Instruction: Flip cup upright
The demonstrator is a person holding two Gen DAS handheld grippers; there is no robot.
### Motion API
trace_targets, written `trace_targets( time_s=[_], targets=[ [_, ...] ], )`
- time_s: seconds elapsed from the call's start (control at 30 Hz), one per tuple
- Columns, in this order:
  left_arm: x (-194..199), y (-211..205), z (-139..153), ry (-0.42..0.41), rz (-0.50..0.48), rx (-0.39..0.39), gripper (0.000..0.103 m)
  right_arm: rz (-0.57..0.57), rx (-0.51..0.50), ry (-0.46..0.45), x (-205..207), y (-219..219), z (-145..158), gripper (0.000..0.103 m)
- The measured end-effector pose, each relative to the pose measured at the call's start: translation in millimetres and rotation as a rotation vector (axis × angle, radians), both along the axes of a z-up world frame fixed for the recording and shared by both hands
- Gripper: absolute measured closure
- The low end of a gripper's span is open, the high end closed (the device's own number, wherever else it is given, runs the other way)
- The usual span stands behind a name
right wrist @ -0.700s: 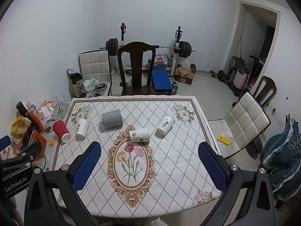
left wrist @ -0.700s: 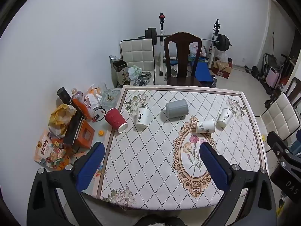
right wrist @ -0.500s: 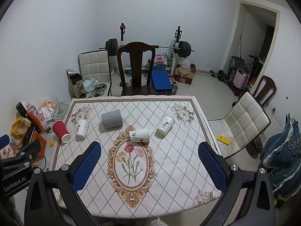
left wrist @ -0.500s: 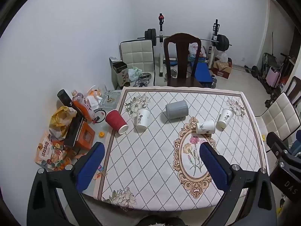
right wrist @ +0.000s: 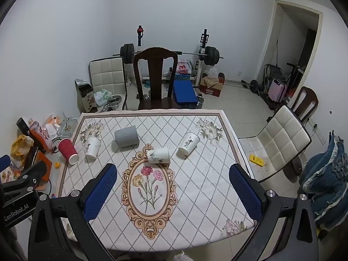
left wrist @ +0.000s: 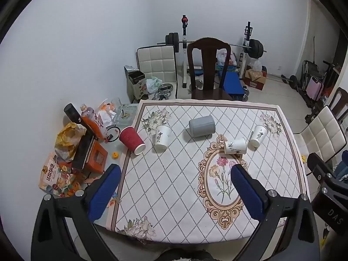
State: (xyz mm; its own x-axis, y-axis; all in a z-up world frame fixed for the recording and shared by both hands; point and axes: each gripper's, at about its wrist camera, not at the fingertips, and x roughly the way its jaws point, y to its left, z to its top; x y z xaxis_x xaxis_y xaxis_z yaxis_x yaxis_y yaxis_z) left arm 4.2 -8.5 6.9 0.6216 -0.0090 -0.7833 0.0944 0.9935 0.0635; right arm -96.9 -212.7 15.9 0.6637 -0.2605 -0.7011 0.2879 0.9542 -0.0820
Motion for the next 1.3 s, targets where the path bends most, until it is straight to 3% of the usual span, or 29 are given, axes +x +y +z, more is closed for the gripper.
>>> trace_targets(
  time_s=[1.3],
  targets=[
    [-8.1, -1.9, -2.0, -0.001, 0.003, -0.011, 0.0, 0.004, -0.007, 0.004, -3.0, -2.6, -0.7, 0.0]
  ],
)
